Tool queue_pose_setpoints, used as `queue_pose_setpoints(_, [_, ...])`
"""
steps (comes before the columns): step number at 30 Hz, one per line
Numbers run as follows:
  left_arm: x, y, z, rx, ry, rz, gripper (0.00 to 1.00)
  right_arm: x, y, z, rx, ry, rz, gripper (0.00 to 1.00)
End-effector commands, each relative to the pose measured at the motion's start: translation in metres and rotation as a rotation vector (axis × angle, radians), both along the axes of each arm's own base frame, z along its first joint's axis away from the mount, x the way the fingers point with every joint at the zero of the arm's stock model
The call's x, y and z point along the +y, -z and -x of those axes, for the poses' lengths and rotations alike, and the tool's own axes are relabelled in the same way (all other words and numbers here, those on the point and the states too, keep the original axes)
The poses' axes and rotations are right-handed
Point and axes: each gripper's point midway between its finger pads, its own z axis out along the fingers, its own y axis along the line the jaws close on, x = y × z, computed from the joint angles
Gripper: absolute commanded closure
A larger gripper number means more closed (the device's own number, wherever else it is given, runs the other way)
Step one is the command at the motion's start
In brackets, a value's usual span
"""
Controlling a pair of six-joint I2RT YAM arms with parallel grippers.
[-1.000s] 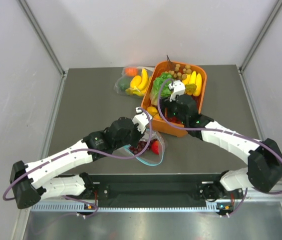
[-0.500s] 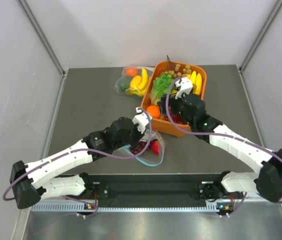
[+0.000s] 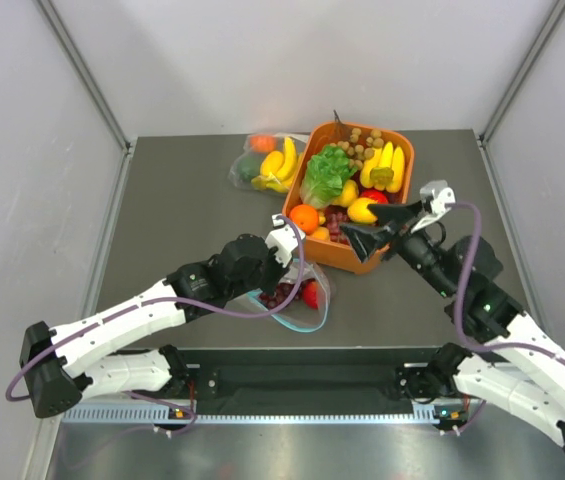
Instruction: Open the zip-top bag and remove the fake food
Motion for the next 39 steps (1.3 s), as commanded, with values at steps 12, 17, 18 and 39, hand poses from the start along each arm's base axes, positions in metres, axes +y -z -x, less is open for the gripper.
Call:
queue_pose_setpoints(12, [0.003, -0.02, -0.006, -0.042, -0.014, 0.052, 1.0, 0.125, 0.041, 0.127, 0.131, -0.449, 0.053, 0.25])
queue_pose_setpoints(17, [0.003, -0.022, -0.005, -0.043, -0.016, 0.058, 1.0, 0.139, 0.067, 0.12, 0.193, -0.401, 0.092, 0.34])
queue_pose_setpoints(18, [0.003, -0.022, -0.005, -0.044, -0.013, 0.061, 1.0, 0.137, 0.071, 0.115, 0.213, -0.365, 0.087, 0.35])
queue_pose_setpoints(39, [-0.004, -0.033, 0.007, -0.042, 0.054, 0.12, 1.0, 0.114, 0.196, 0.051, 0.395, 0.068, 0.408, 0.43])
